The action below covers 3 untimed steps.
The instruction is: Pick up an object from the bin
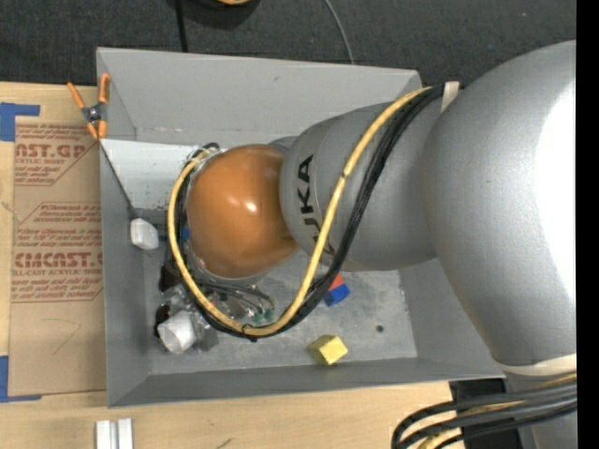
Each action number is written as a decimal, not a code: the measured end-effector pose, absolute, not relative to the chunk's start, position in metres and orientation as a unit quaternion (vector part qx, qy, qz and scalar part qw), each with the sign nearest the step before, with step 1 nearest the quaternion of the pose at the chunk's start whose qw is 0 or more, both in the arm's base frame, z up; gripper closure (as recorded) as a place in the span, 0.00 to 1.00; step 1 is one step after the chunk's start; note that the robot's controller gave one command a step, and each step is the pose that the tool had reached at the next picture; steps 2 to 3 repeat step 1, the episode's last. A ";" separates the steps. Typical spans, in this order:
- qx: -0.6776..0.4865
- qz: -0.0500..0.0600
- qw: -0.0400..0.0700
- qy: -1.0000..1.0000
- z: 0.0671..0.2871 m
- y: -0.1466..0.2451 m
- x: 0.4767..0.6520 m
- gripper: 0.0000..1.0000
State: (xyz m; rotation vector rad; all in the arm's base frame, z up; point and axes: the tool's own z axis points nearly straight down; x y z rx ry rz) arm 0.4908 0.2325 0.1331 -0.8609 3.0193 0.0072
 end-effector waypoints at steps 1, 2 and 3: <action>-0.268 0.005 0.006 0.963 0.219 0.241 0.490 1.00; -0.268 0.005 0.006 0.963 0.219 0.241 0.490 1.00; -0.268 0.005 0.006 0.963 0.219 0.241 0.490 1.00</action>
Offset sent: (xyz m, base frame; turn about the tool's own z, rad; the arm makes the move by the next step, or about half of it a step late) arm 0.0000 0.0000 0.0000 0.0000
